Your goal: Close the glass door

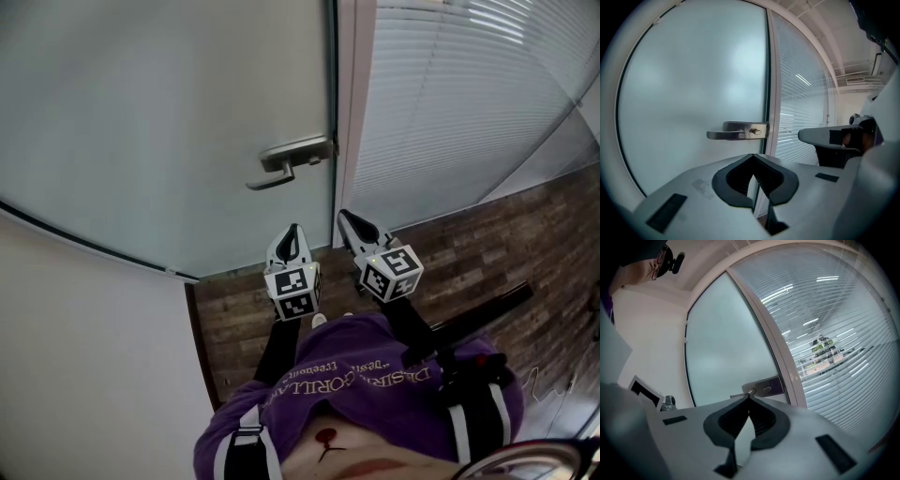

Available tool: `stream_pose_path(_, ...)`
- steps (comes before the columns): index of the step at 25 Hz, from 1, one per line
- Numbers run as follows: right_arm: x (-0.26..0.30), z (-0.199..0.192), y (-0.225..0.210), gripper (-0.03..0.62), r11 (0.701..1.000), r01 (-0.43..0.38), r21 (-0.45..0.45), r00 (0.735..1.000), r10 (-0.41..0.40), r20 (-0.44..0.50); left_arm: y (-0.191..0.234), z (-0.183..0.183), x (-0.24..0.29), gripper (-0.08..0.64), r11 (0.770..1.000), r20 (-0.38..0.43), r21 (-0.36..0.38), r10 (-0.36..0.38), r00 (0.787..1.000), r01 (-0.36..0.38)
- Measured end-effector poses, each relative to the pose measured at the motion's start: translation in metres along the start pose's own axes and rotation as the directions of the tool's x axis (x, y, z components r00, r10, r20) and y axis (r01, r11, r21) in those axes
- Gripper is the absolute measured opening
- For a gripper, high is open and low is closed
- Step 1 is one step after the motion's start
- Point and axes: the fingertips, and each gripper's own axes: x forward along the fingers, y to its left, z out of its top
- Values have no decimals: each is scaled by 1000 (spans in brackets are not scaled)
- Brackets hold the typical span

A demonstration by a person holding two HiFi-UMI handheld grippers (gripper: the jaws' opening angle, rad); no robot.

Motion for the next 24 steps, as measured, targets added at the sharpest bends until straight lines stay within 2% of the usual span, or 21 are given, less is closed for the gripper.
stream_pose_path(17,-3,-2,-3,-3,1000,0,-23,1000,0,-13,-3,5,0,3,1000,12,31,7,1000,-7)
stream_pose_path(21,0,-3,-1,-3,1000,-4,-21,1000,4,-16,-1,-3,2,2,999,-10,41,5,1000,-5)
stream_pose_path(24,2,-3,-1,-3,1000,-6,-23,1000,6,-16,2,1,4,2,999,8,45,10,1000,-11)
